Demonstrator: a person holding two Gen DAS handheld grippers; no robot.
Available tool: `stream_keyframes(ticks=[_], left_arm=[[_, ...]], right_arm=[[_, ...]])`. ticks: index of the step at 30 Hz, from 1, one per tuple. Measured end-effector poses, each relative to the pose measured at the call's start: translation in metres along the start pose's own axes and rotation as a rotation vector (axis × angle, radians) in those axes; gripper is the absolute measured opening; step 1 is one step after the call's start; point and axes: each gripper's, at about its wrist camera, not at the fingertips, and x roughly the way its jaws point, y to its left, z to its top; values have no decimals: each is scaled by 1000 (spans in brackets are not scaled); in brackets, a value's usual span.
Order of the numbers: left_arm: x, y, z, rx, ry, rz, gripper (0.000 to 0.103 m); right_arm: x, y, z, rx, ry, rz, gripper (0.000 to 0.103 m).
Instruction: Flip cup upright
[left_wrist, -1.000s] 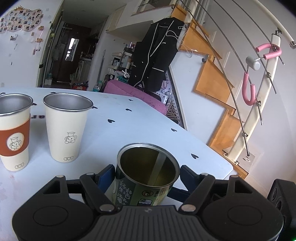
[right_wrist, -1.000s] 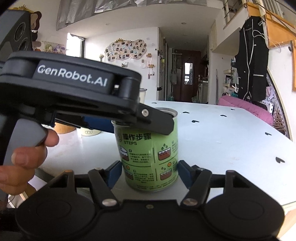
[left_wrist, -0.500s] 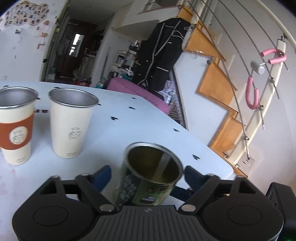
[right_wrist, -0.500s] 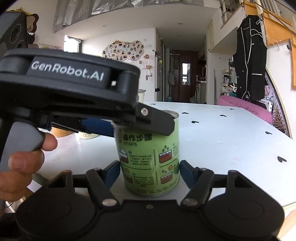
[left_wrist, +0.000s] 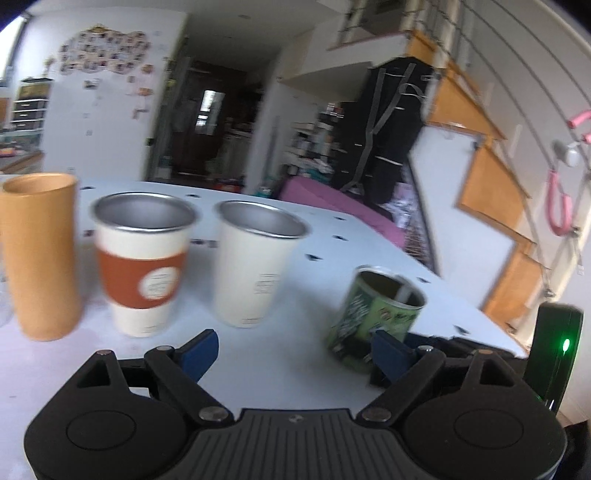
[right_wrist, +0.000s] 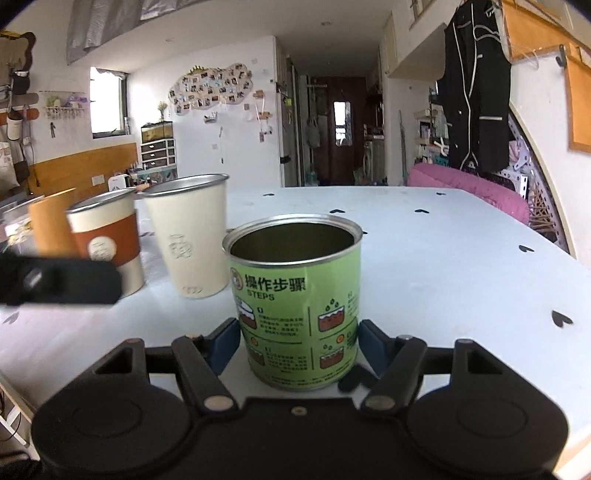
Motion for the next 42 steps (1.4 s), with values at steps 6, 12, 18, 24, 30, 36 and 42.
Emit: stream_keyframes(ticks=[6, 12, 18, 24, 30, 36, 42], left_arm=[[-3, 18, 2, -29, -8, 55, 90], [-6, 18, 3, -14, -19, 62, 90], [-8, 16, 3, 1, -28, 69, 90], [-12, 13, 6, 38, -38, 119, 90], [-27, 8, 11, 84, -65, 160, 96], [-45, 5, 12, 122, -87, 186, 101], [-58, 5, 13, 130, -101, 200, 103]], right_arm=[[32, -3, 19, 32, 38, -22, 71], [55, -5, 31, 38, 48, -48, 71], [55, -5, 32, 67, 55, -49, 72], [5, -4, 35, 57, -23, -56, 89], [-47, -1, 39, 49, -77, -84, 95], [-78, 4, 37, 42, -79, -120, 96], [-96, 14, 33, 32, -79, -141, 98]])
